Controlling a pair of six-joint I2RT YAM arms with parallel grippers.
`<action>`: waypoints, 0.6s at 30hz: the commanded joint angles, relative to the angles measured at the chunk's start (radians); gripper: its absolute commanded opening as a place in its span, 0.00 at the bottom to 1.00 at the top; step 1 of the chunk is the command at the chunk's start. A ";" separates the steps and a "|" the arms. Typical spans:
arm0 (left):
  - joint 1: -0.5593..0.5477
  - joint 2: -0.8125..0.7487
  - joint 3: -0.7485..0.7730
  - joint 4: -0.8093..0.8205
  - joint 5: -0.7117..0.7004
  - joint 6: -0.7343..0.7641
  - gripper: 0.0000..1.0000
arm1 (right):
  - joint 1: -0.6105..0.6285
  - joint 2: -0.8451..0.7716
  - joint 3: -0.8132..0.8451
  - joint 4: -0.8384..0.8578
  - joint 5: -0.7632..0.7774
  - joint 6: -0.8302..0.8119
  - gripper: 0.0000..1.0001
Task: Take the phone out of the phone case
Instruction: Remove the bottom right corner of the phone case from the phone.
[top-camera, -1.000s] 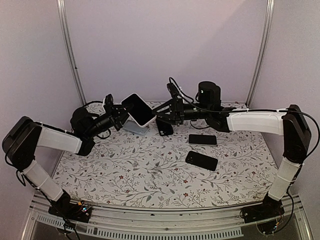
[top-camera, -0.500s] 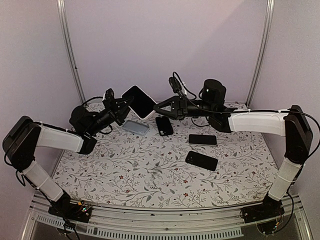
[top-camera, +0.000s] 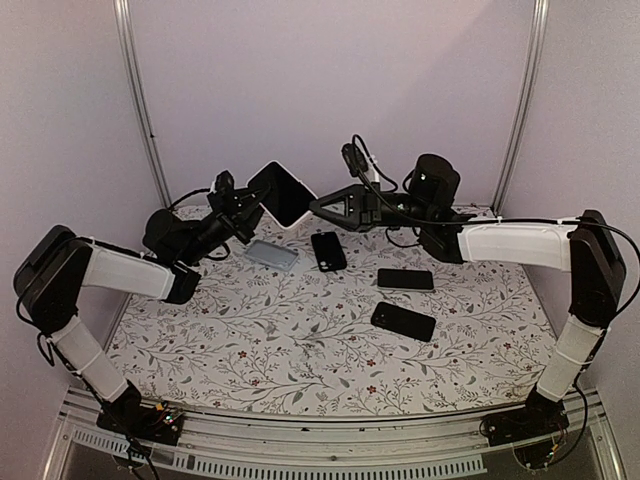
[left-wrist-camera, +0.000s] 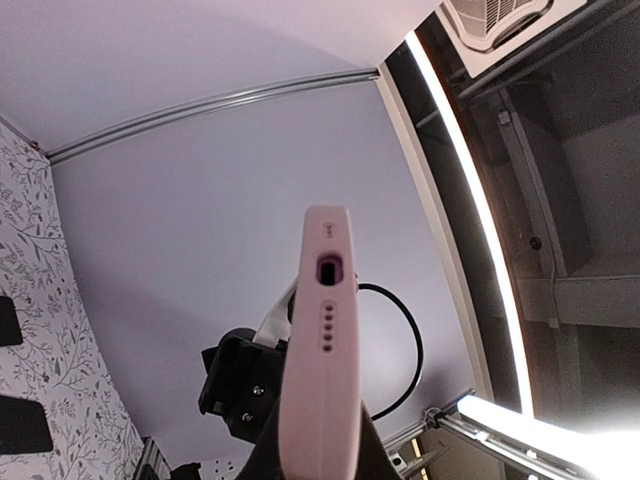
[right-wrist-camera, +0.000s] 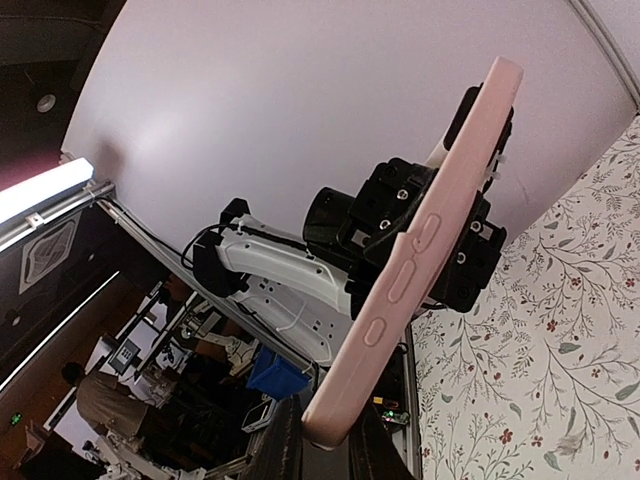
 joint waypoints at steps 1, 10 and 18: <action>-0.042 0.023 0.049 0.080 0.017 -0.102 0.00 | 0.027 -0.008 0.072 0.142 -0.087 -0.051 0.06; -0.055 0.026 0.091 0.085 0.051 -0.137 0.00 | 0.036 0.055 0.146 0.222 -0.137 -0.032 0.07; -0.068 0.040 0.113 0.114 0.057 -0.161 0.00 | 0.039 0.077 0.138 0.259 -0.144 -0.021 0.06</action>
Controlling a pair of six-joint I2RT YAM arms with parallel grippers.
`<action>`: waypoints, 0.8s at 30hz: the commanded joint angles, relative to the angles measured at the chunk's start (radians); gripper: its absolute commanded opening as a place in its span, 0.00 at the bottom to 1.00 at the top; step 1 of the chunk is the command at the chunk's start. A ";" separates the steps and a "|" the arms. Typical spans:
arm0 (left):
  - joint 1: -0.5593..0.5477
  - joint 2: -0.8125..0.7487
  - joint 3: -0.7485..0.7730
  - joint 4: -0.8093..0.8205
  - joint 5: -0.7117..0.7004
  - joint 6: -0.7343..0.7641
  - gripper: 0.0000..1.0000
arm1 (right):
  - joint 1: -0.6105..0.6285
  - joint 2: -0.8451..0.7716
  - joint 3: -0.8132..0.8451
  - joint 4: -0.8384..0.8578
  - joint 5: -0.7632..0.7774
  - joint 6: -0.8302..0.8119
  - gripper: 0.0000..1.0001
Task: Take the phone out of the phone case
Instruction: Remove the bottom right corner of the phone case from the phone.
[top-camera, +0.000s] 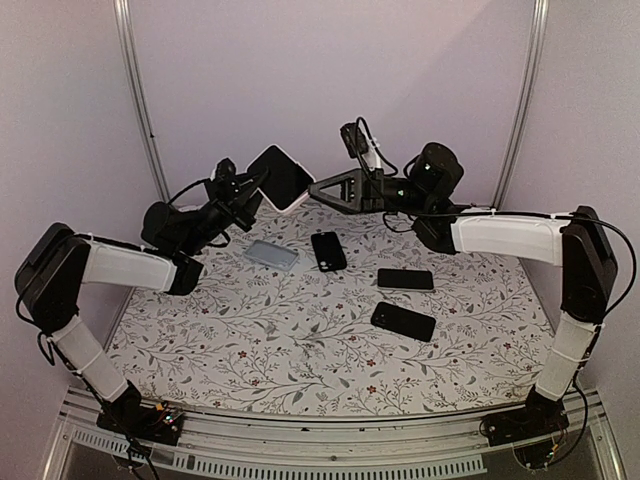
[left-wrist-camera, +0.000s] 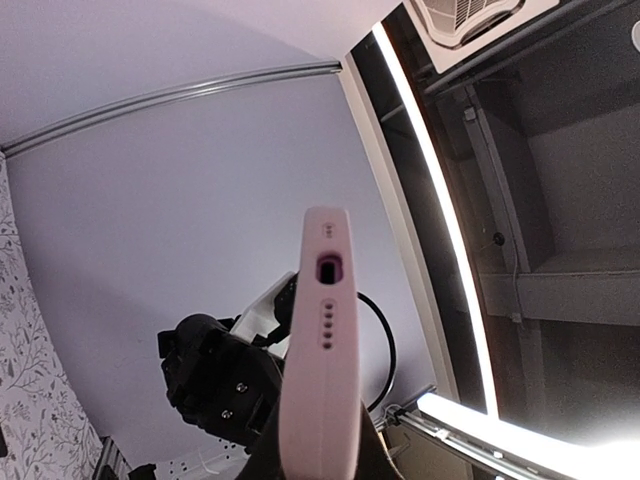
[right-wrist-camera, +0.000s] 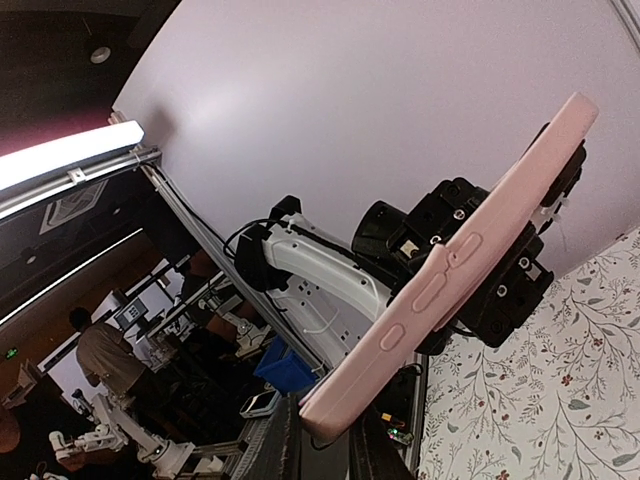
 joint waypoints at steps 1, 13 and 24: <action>-0.062 0.034 0.043 0.072 0.043 -0.057 0.00 | 0.039 0.023 0.028 0.107 -0.043 -0.047 0.06; -0.058 0.008 0.044 0.062 0.042 -0.012 0.00 | 0.037 -0.029 -0.049 -0.065 0.060 -0.161 0.27; -0.006 -0.108 -0.019 -0.108 -0.014 0.154 0.00 | 0.032 -0.143 -0.127 -0.102 0.142 -0.132 0.39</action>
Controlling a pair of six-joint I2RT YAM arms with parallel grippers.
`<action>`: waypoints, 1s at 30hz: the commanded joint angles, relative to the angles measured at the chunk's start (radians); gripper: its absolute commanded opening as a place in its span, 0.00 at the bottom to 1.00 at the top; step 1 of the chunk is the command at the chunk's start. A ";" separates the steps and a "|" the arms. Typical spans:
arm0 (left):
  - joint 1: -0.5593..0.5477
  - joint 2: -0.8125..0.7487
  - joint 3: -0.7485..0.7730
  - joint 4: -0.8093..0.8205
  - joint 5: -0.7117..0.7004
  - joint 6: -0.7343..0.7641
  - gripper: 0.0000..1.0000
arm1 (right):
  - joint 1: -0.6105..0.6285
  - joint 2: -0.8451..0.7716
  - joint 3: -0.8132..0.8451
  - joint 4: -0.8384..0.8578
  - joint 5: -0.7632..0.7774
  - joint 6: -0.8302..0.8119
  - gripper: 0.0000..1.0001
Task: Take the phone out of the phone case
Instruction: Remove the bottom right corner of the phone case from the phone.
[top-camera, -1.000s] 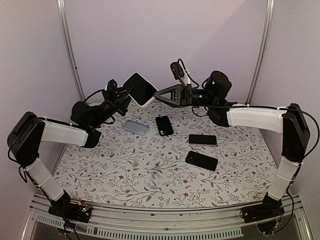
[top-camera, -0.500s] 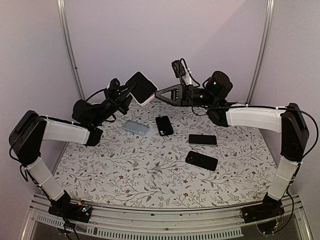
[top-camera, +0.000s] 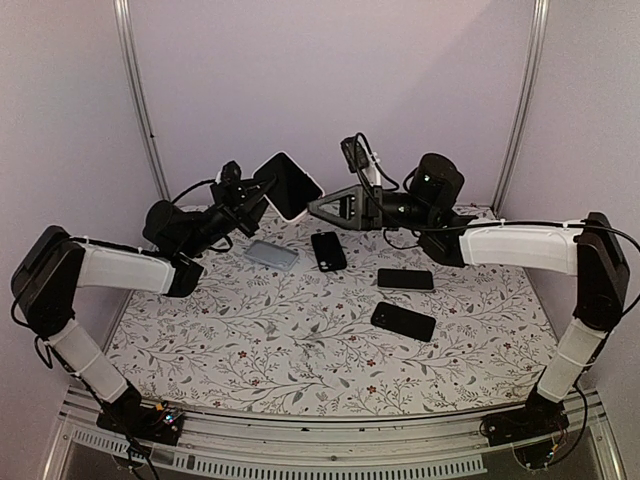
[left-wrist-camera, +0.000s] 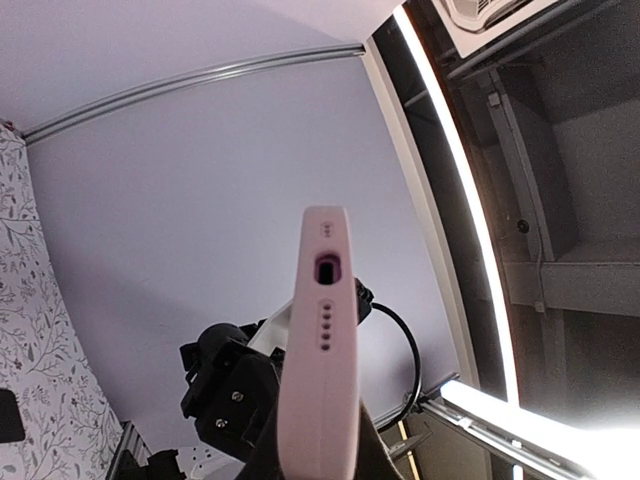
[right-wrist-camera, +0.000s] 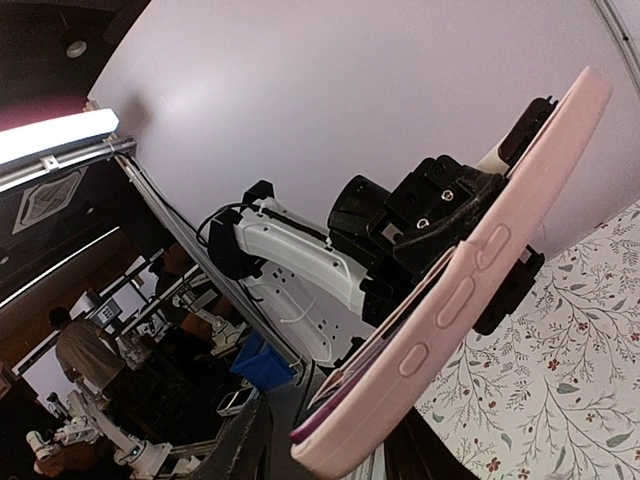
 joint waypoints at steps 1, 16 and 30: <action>0.018 -0.092 -0.018 -0.044 -0.038 0.103 0.00 | 0.000 -0.071 -0.025 -0.007 0.057 0.017 0.40; 0.030 -0.088 0.008 -0.042 -0.021 0.108 0.00 | -0.010 -0.097 -0.029 -0.019 0.121 0.054 0.26; 0.023 -0.095 0.032 0.071 0.007 0.118 0.00 | -0.018 -0.042 -0.003 -0.037 0.094 0.123 0.03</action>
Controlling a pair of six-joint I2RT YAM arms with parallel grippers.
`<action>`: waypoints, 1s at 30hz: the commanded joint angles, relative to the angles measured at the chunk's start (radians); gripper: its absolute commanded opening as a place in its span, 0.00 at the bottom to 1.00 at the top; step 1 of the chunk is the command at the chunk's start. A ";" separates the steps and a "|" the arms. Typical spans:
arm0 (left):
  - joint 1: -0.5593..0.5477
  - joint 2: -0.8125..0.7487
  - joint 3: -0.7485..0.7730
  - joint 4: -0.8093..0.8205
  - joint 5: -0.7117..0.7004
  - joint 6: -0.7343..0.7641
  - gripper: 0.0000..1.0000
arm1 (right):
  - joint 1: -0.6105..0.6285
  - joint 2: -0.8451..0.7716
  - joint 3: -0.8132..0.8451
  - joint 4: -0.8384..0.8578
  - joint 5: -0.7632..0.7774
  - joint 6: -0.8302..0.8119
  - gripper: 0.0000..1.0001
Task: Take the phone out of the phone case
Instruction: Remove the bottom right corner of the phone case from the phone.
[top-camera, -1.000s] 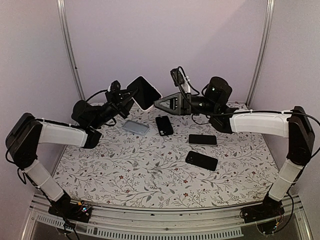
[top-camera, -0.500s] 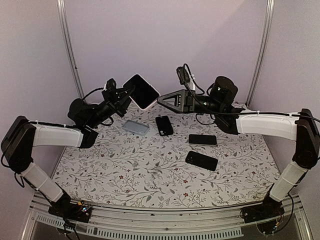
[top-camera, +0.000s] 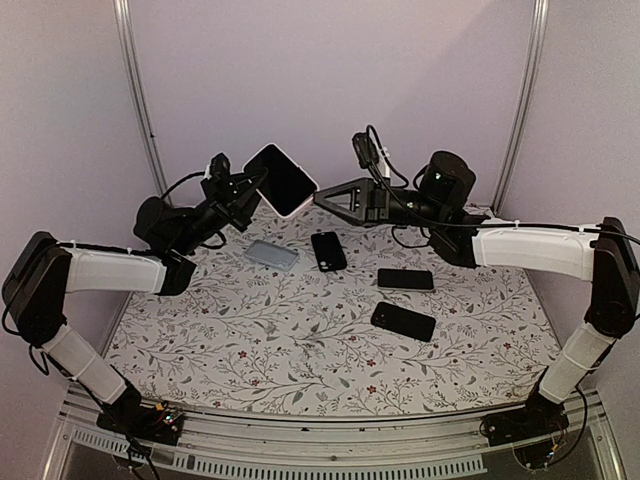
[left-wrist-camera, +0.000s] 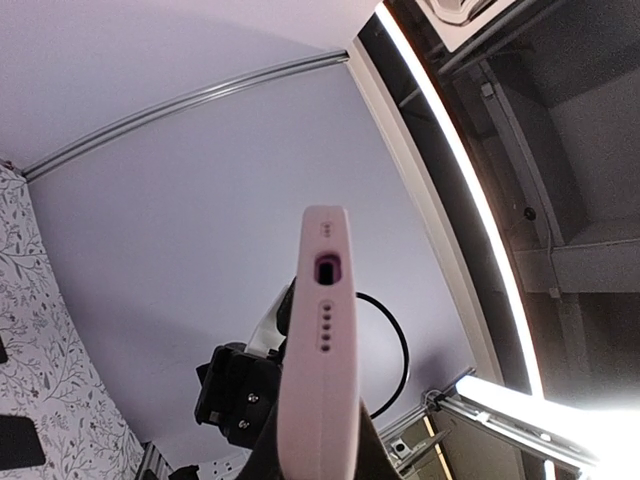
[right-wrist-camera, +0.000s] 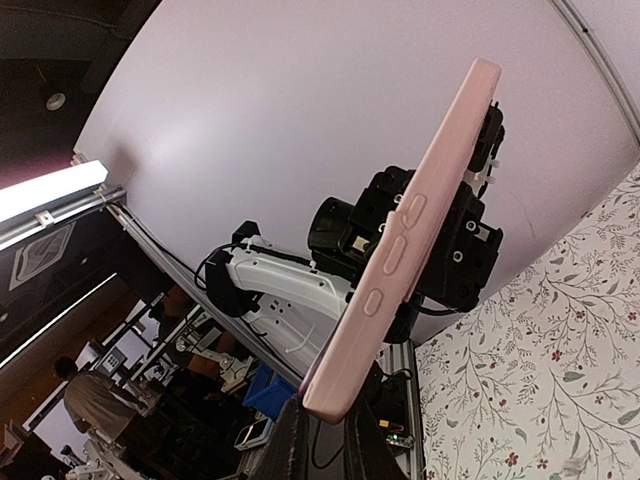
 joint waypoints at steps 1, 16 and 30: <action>0.003 -0.027 0.046 0.131 0.020 0.036 0.00 | -0.012 0.043 0.042 0.010 -0.016 0.052 0.03; 0.002 -0.067 0.092 0.160 0.056 0.111 0.00 | -0.033 0.075 0.027 -0.274 0.125 0.056 0.05; -0.001 -0.073 0.117 0.116 0.087 0.150 0.00 | -0.034 0.074 0.053 -0.455 0.237 -0.019 0.11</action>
